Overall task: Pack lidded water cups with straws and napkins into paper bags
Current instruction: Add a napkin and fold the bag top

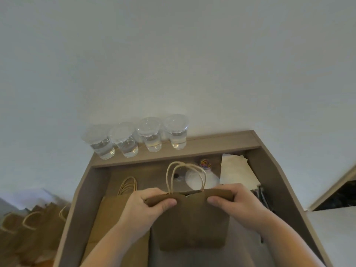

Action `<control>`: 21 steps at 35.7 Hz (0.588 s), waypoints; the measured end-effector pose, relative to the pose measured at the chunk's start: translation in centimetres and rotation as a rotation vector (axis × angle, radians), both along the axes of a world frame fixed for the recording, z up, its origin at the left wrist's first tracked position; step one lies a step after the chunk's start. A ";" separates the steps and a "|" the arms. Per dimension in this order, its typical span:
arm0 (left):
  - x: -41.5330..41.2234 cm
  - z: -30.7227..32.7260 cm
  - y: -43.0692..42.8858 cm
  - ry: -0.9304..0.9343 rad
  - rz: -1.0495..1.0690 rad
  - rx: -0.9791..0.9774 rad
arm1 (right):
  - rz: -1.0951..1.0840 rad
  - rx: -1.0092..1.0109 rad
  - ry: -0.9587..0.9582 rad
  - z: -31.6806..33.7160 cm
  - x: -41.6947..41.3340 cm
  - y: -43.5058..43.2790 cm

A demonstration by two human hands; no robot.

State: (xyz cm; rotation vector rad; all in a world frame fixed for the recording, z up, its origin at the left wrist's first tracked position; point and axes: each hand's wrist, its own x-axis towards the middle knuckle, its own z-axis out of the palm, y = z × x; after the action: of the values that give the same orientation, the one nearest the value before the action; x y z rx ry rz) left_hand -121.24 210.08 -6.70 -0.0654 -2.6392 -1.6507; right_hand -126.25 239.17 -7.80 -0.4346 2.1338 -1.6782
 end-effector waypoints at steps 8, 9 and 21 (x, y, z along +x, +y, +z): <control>0.7 0.9 0.0 -0.074 0.009 -0.135 | -0.086 -0.035 -0.014 -1.0 0.6 -0.8; 0.7 1.3 -0.1 -0.083 0.011 -0.152 | -0.092 -0.047 -0.013 -0.9 0.6 -0.8; 0.7 2.8 -0.9 -0.171 -0.060 -0.439 | 0.020 -0.056 -0.045 -0.8 0.2 -1.0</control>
State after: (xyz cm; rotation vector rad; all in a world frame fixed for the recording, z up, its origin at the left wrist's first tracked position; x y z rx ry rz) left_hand -120.56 209.14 -3.87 -0.0129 -3.1089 -1.1025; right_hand -126.01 238.13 -8.61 -0.4291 2.0477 -1.7237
